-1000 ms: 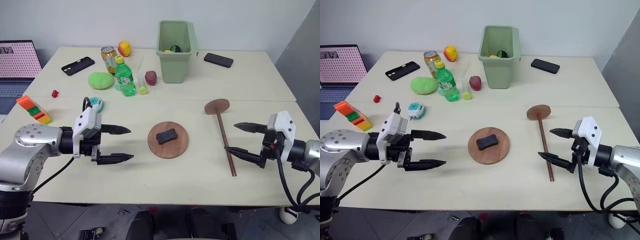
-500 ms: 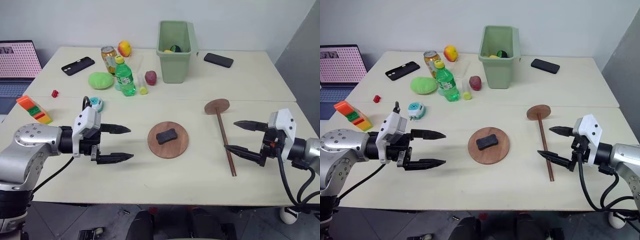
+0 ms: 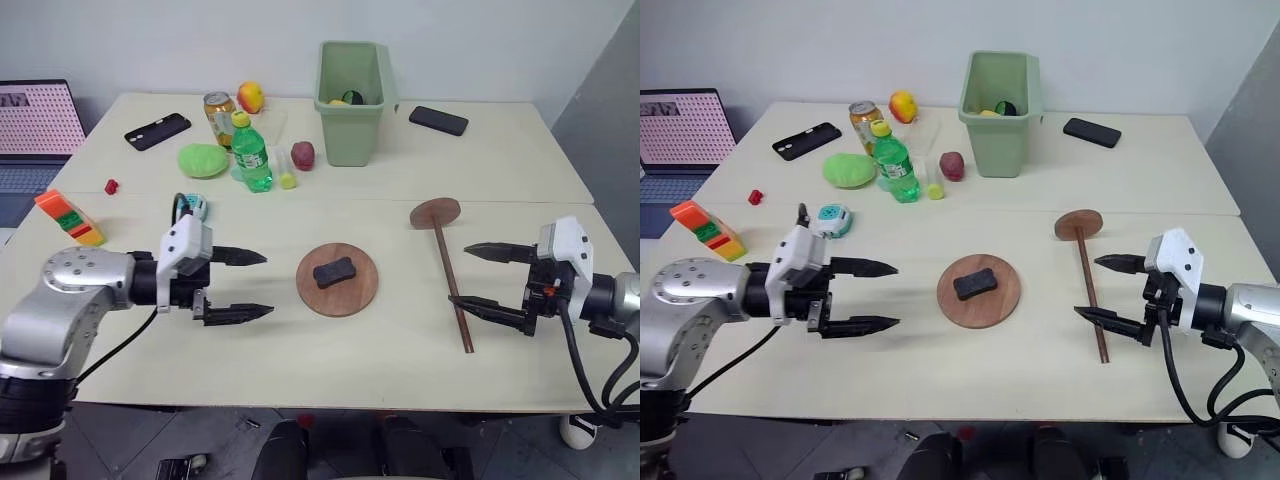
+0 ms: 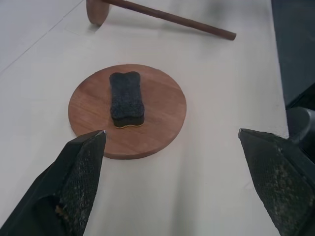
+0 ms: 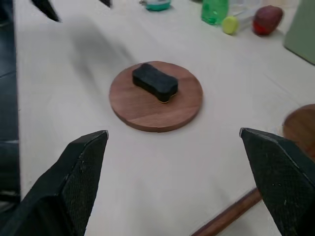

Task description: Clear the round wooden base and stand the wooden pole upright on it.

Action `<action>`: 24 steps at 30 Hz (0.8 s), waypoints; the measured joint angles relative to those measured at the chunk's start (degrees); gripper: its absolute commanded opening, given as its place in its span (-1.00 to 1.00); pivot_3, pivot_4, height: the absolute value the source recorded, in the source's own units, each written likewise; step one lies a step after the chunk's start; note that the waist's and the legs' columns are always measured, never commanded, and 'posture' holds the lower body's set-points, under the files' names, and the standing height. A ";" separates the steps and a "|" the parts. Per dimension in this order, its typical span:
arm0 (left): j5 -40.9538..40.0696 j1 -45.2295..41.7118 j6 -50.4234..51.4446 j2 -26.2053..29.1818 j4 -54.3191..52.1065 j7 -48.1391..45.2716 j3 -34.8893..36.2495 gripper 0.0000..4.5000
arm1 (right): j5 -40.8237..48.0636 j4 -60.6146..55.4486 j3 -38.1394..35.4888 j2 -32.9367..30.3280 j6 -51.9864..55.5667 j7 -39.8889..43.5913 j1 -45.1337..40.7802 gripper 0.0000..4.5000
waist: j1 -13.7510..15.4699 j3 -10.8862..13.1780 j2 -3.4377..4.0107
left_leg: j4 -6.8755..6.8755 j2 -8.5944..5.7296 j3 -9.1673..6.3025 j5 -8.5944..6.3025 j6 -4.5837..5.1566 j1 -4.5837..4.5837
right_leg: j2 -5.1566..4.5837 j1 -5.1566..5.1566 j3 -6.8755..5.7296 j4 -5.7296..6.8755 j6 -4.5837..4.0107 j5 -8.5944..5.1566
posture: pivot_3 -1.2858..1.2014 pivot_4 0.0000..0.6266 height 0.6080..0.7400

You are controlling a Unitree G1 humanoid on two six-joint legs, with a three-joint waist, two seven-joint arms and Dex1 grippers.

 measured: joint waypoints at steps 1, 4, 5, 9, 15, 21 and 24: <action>1.09 -2.08 -0.02 -1.82 0.94 0.74 -1.79 0.99 | 0.49 -0.32 0.77 -0.57 0.35 0.85 -0.93 1.00 | 0.02 0.00 0.00 | 0.02 -0.02 0.00 0.00 0.00 0.00 | 0.00 0.00 0.00 0.01 0.00 0.00 | 0.03 -0.52 1.00; 4.06 -6.14 -1.14 -6.26 3.34 2.49 -6.69 0.99 | 1.96 -1.35 1.97 -1.31 0.63 2.40 -3.18 1.00 | 0.02 -0.01 -0.01 | 0.05 -0.03 0.01 0.00 0.00 -0.02 | 0.00 0.01 0.00 -0.01 0.00 0.00 | 0.03 -0.52 1.00; 5.43 -7.55 -1.45 -7.83 4.97 3.17 -8.17 0.99 | 2.02 -1.54 2.55 -1.55 0.73 2.50 -3.83 1.00 | 0.02 -0.01 -0.01 | 0.05 -0.04 0.00 0.00 0.00 -0.02 | 0.00 0.00 -0.01 -0.01 0.00 0.00 | 0.03 -0.52 1.00; 10.35 -12.77 -4.33 -14.95 14.07 6.01 -12.31 0.99 | 2.25 -2.06 5.31 -1.78 1.77 2.63 -6.26 1.00 | 0.03 -0.01 -0.01 | 0.08 -0.04 -0.01 0.01 -0.01 -0.05 | 0.00 -0.02 -0.02 0.00 0.00 0.00 | 0.03 -0.52 1.00; 17.94 -17.86 -12.05 -23.22 29.00 8.79 -17.74 0.79 | 2.69 -2.68 6.69 -1.47 2.23 2.07 -8.68 1.00 | -0.02 -0.01 -0.03 | 0.13 -0.05 -0.03 0.02 -0.02 -0.10 | 0.00 -0.05 -0.03 0.01 0.00 0.00 | 0.03 -0.52 1.00; 21.89 -19.54 -17.43 -25.52 35.03 9.51 -18.41 0.20 | 3.98 -2.96 6.32 -1.40 3.04 0.70 -8.63 1.00 | 0.07 -0.02 -0.04 | 0.18 -0.06 -0.05 0.02 -0.02 -0.10 | -0.02 -0.03 -0.04 0.02 0.00 0.00 | 0.03 -0.52 1.00; 22.22 -19.63 -18.79 -26.07 35.88 9.24 -18.41 -0.11 | 4.39 -3.33 5.69 -0.98 3.22 -0.44 -8.62 1.00 | 0.07 -0.03 -0.04 | 0.22 -0.07 -0.06 0.01 -0.02 -0.10 | -0.03 -0.02 -0.04 0.03 0.00 0.01 | 0.03 -0.52 1.00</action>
